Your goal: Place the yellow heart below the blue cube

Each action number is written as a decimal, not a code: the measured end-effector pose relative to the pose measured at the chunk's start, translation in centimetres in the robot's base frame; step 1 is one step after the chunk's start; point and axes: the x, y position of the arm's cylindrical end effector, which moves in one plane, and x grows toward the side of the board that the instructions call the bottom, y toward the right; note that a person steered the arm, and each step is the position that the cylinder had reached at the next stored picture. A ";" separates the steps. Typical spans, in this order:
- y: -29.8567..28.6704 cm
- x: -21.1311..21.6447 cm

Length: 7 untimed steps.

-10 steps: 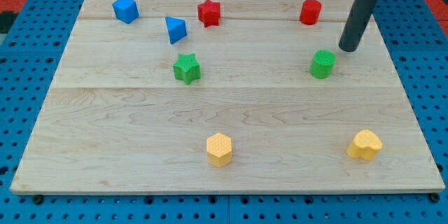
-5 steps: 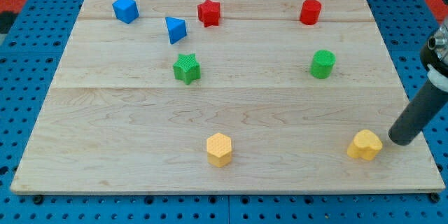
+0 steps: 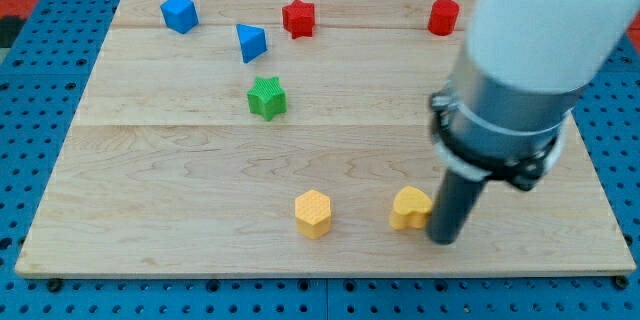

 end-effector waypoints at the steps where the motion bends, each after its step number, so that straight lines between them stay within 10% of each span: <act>1: -3.4 -1.6; 7: -0.2 -5.0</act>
